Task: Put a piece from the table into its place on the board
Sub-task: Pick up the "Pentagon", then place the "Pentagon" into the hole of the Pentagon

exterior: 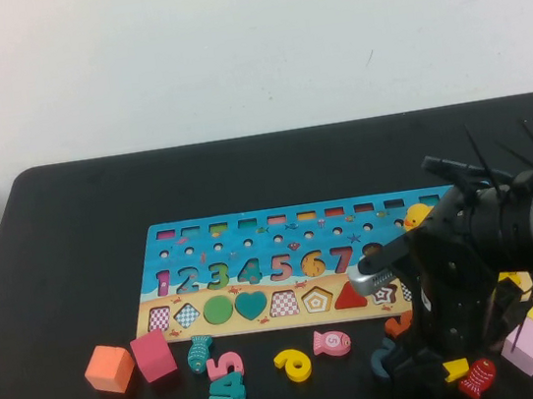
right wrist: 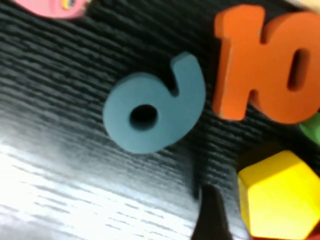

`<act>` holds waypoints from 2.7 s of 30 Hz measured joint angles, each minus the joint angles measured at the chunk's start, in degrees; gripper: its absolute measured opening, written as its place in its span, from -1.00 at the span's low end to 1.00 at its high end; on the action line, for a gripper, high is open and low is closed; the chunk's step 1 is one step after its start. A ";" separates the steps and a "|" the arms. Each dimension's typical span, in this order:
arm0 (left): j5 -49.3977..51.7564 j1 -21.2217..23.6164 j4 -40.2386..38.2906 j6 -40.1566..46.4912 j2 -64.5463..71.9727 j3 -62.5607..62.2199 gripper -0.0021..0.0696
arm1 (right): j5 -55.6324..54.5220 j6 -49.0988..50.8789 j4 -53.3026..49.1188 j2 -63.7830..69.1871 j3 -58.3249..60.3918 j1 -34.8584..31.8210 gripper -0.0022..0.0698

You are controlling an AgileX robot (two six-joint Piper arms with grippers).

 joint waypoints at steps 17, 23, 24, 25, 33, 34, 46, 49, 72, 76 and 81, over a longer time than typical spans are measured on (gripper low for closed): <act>0.03 0.00 0.00 -0.20 0.00 0.00 -0.95 | -1.23 1.23 -0.20 1.55 0.12 0.00 0.16; 0.03 0.00 0.00 -0.20 0.00 0.00 -0.95 | -1.35 1.32 -0.59 -0.74 0.22 0.00 0.11; 0.03 0.00 0.00 -0.20 0.00 0.00 -0.95 | -1.35 1.06 -0.73 -1.57 0.22 0.00 0.11; 0.03 0.00 0.00 -0.20 0.00 0.00 -0.95 | -1.23 0.38 -0.73 -2.75 0.22 0.00 0.11; 0.03 0.00 0.00 -0.20 0.00 0.00 -0.95 | 3.13 -18.78 7.14 -7.61 -3.36 0.00 0.11; 0.03 0.00 0.00 -0.20 0.00 0.00 -0.95 | 3.39 -23.30 9.24 -7.47 -4.45 0.00 0.11; 0.03 0.00 0.00 0.07 0.00 0.00 -0.95 | 6.49 -39.47 14.78 6.18 -22.61 0.00 0.11; 0.03 0.00 0.00 0.07 0.00 0.00 -0.95 | 8.67 -39.77 14.78 10.75 -27.86 0.00 0.11; 0.03 0.00 0.00 0.07 0.00 0.00 -0.95 | 8.95 -41.69 13.07 19.90 -37.13 0.00 0.11; 0.03 0.00 0.00 0.07 0.00 0.00 -0.95 | 7.84 -41.69 12.41 19.90 -37.13 0.00 0.11; 0.03 0.00 0.00 0.07 0.00 0.00 -0.95 | 7.48 -41.69 11.92 19.90 -37.21 0.00 0.11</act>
